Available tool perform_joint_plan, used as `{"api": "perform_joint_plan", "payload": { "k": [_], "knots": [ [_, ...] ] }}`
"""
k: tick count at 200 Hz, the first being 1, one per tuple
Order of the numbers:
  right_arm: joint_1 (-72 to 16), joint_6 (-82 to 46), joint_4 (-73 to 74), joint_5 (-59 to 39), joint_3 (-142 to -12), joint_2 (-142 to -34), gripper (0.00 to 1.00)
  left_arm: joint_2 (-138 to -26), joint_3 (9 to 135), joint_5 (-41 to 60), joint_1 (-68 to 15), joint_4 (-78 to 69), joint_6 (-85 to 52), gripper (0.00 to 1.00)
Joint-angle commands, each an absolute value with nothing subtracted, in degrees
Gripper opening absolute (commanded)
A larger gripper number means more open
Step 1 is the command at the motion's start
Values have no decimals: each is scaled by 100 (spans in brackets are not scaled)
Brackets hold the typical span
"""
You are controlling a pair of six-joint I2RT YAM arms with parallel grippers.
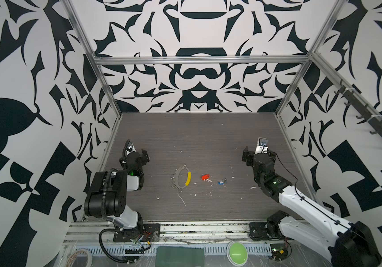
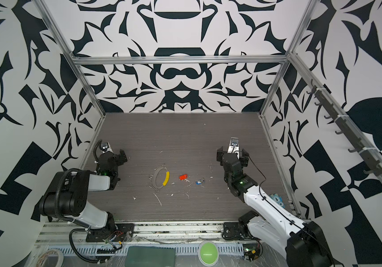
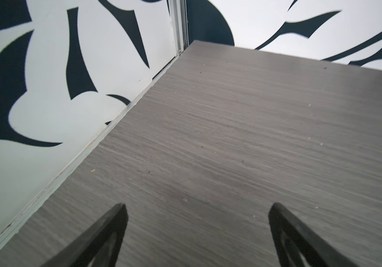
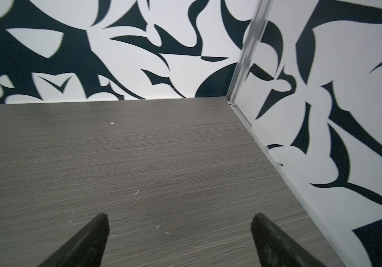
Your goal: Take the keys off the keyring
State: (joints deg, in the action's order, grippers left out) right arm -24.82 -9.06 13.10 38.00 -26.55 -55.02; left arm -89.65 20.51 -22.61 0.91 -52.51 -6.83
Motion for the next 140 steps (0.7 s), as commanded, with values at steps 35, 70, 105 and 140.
{"api": "perform_joint_plan", "payload": {
  "k": [35, 70, 105, 140],
  "knots": [
    [-1209, -386, 3769, 2967, -1923, -6978, 100, -8991, 1986, -2123, 102, -5722, -723, 99],
    [-854, -173, 4648, 2320, -1948, -7989, 100, -8981, 2002, -2116, 99, -5673, -734, 99],
    [-532, -223, 5902, 1835, -1783, -9003, 100, -8989, 2008, -2118, 99, -5656, -730, 99],
    [-523, -305, 5482, 1836, -1880, -8897, 100, -8999, 2056, -2119, 102, -5599, -726, 99]
  ]
}}
